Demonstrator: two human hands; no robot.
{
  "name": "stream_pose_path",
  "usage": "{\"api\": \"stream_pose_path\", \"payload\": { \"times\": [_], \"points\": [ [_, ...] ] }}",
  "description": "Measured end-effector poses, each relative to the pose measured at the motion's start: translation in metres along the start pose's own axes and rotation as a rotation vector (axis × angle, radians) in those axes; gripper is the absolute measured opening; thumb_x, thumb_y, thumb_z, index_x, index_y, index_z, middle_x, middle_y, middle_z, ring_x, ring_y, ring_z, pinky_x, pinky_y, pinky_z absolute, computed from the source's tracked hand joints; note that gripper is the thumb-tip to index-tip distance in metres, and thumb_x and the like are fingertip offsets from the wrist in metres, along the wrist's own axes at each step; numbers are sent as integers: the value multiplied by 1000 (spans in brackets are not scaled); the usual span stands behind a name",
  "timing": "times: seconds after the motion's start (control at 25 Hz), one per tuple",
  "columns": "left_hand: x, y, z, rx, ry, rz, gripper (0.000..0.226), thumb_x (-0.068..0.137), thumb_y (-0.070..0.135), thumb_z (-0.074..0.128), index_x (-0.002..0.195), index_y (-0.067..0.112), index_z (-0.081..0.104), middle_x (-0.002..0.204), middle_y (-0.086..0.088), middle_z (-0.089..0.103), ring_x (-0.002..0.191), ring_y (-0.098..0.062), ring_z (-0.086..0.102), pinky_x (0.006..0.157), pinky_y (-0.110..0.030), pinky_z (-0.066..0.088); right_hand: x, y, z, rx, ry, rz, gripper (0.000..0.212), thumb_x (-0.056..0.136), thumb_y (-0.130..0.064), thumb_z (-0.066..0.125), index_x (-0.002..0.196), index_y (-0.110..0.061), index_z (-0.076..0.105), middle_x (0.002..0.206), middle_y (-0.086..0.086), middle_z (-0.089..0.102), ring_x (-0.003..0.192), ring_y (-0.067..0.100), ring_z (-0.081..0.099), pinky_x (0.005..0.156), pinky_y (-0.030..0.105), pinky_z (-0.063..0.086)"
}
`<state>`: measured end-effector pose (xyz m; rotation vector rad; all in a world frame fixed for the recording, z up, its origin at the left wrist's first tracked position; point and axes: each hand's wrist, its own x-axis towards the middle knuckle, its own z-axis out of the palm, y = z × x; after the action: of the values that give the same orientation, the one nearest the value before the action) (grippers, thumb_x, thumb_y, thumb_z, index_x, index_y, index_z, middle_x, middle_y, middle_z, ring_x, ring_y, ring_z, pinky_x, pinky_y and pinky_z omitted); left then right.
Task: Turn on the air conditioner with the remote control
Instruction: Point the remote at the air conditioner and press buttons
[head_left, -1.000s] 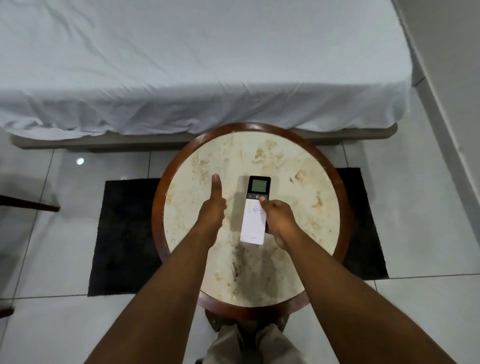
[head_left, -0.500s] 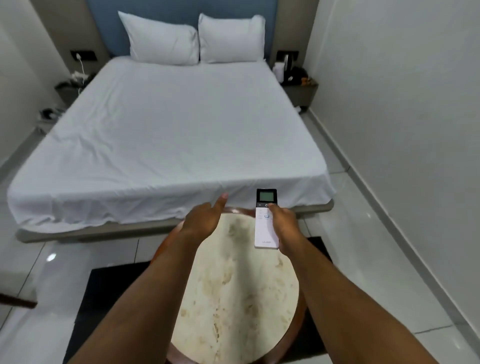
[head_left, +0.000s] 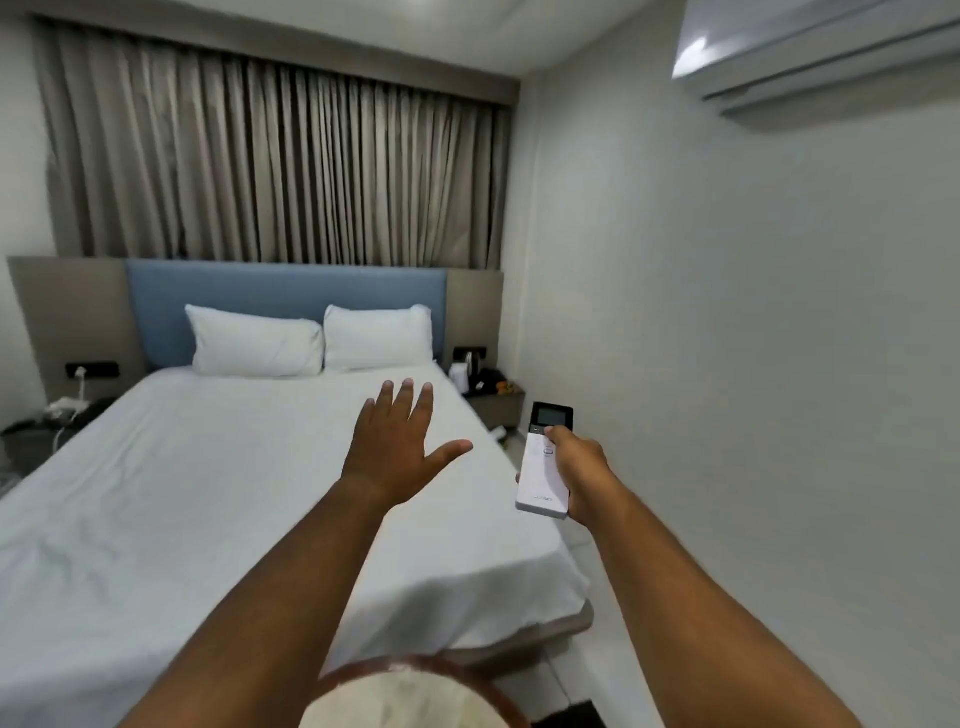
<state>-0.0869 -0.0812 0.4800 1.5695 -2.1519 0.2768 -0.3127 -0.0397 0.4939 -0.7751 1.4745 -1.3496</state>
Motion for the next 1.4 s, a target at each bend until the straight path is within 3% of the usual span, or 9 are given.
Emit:
{"api": "stream_pose_path", "payload": {
  "times": [0.12, 0.32, 0.44, 0.76, 1.12, 1.4],
  "points": [
    [44, 31, -43, -34, 163, 110, 108, 74, 88, 8, 156, 18, 9, 165, -11, 12, 152, -32, 4, 121, -49, 9, -11, -63, -25, 10, 63, -105, 20, 94, -26, 57, 90, -6, 56, 110, 29, 70, 102, 49, 70, 88, 64, 55],
    [92, 74, -93, -88, 298, 205, 115, 68, 91, 1, 156, 17, 6, 165, -14, 10, 152, -32, 2, 122, -49, 7, -33, -138, -61, 6, 159, -257, 28, 94, -24, 54, 112, -2, 57, 121, 30, 68, 105, 47, 69, 92, 64, 53],
    [114, 96, -112, -124, 359, 250, 115, 68, 91, 3, 155, 17, 5, 165, -14, 9, 152, -31, 1, 122, -49, 6, -48, -171, -80, -2, 213, -314, 23, 93, -24, 53, 106, -5, 58, 121, 27, 69, 105, 45, 70, 94, 62, 53],
    [152, 161, -166, -240, 529, 285, 114, 70, 93, 4, 155, 18, 2, 166, -13, 7, 152, -31, -1, 122, -50, 3, -84, -238, -112, 0, 356, -472, 19, 90, -27, 52, 96, -9, 57, 116, 25, 72, 101, 43, 72, 94, 60, 53],
    [166, 193, -200, -128, 644, 376, 115, 70, 92, 0, 156, 17, 1, 165, -14, 6, 152, -33, -3, 122, -51, 4, -118, -294, -133, 9, 415, -608, 18, 90, -26, 52, 90, -8, 55, 113, 26, 72, 99, 44, 72, 87, 59, 56],
    [172, 202, -217, -122, 708, 393, 113, 72, 92, 5, 155, 15, 8, 164, -16, 12, 152, -34, 3, 121, -51, 6, -125, -301, -136, -19, 410, -620, 28, 92, -25, 53, 108, -3, 56, 109, 27, 73, 99, 45, 72, 79, 51, 57]
  ]
}}
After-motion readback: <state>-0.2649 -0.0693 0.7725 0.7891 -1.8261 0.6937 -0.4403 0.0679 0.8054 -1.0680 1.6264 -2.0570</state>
